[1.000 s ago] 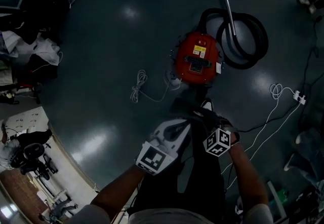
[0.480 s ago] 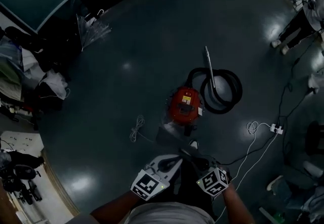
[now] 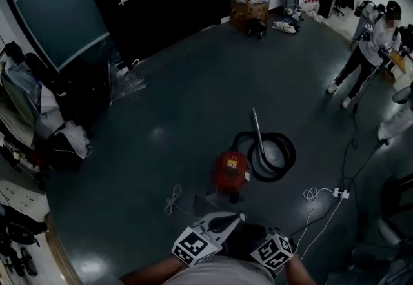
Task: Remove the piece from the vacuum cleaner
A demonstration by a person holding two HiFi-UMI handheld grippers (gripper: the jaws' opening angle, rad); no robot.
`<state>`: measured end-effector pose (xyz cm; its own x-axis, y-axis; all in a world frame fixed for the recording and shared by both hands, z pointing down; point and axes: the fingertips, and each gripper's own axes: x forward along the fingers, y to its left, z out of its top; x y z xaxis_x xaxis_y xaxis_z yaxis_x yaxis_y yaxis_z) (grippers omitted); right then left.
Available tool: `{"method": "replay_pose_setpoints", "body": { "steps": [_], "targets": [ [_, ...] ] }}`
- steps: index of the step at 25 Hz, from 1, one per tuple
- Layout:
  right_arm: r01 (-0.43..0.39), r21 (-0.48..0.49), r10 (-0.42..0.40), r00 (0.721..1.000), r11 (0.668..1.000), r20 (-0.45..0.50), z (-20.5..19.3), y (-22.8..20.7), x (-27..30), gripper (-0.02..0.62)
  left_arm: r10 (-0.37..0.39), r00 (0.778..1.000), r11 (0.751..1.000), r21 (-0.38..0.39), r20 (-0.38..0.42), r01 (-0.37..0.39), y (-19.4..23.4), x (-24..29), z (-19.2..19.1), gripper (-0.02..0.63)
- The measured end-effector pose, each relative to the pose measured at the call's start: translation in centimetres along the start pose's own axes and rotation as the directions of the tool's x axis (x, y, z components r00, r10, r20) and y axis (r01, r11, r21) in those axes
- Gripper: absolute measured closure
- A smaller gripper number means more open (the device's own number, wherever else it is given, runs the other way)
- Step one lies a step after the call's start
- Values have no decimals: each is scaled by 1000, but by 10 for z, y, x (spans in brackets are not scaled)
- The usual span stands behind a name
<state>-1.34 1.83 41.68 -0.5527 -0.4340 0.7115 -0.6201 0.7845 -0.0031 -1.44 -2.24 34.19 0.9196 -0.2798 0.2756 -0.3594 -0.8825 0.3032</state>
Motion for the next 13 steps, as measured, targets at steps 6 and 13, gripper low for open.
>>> {"method": "replay_pose_setpoints", "body": {
  "steps": [6, 13],
  "targets": [
    [0, -42, 0, 1000, 999, -7, 4, 11, -9, 558, -11, 999, 1000, 28, 32, 11, -11, -11, 8, 600],
    [8, -64, -8, 1000, 998, 0, 10, 16, -10, 558, -20, 999, 998, 53, 44, 18, -14, -19, 13, 600]
  ]
}}
